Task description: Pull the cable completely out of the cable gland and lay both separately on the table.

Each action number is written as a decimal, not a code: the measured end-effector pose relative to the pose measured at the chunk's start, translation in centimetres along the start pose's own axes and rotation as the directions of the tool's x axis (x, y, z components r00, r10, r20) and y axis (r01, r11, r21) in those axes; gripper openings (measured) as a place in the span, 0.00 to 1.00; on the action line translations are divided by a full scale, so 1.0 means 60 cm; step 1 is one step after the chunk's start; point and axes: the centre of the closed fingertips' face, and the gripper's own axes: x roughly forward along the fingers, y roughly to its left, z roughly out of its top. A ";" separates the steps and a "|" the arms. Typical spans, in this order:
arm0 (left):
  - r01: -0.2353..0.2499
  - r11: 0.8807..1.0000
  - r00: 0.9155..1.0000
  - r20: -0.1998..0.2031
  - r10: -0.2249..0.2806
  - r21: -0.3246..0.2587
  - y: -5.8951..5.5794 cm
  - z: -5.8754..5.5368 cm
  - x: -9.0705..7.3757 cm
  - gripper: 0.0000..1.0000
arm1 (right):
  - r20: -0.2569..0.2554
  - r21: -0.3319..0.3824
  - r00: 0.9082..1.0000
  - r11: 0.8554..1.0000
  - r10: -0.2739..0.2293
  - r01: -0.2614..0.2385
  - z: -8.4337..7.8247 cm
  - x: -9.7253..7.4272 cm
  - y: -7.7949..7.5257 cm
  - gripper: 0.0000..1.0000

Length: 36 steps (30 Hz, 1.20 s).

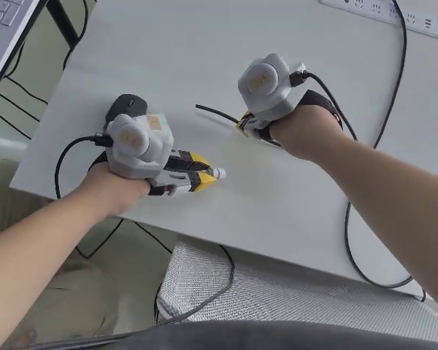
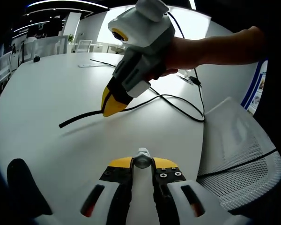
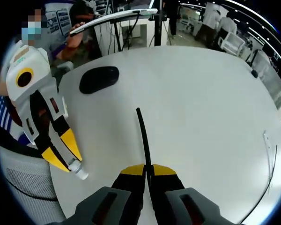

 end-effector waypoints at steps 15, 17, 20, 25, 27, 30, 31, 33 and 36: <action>-0.013 1.000 1.000 -0.001 0.013 -0.006 0.009 -0.012 0.003 0.16 | -0.009 -0.029 1.000 1.000 -0.003 0.003 -0.007 0.012 0.005 0.00; -0.018 1.000 1.000 -0.001 0.018 -0.005 0.011 -0.013 0.003 0.16 | -0.008 -0.032 1.000 0.999 -0.005 0.005 -0.007 0.014 0.004 0.00; -0.018 1.000 1.000 -0.002 0.018 -0.004 0.011 -0.013 0.003 0.16 | -0.008 -0.030 1.000 1.000 -0.004 0.004 -0.008 0.018 0.001 0.00; -0.023 0.999 1.000 -0.018 0.023 0.023 0.012 -0.019 0.004 0.16 | -0.004 -0.041 1.000 0.999 -0.011 0.011 -0.007 0.018 0.001 0.00; -0.021 1.000 1.000 -0.014 0.021 0.022 0.011 -0.019 0.005 0.16 | -0.001 -0.045 1.000 0.999 -0.013 0.013 -0.007 0.018 0.002 0.00; -0.023 1.000 1.000 -0.016 0.023 0.008 0.013 -0.021 0.006 0.16 | 0.002 -0.060 1.000 0.998 -0.020 0.020 -0.008 0.017 0.004 0.00; -0.028 0.999 0.999 -0.017 0.028 0.020 0.013 -0.020 0.006 0.16 | 0.002 -0.073 1.000 0.997 -0.027 0.027 -0.008 0.017 0.005 0.00; -0.031 0.999 0.999 -0.023 0.032 0.032 0.011 -0.020 0.007 0.16 | 0.001 -0.093 0.999 0.995 -0.037 0.037 -0.008 0.017 0.007 0.00; -0.033 0.999 0.999 -0.026 0.034 0.027 0.012 -0.022 0.006 0.16 | -0.002 -0.097 0.999 0.994 -0.040 0.040 -0.007 0.016 0.006 0.00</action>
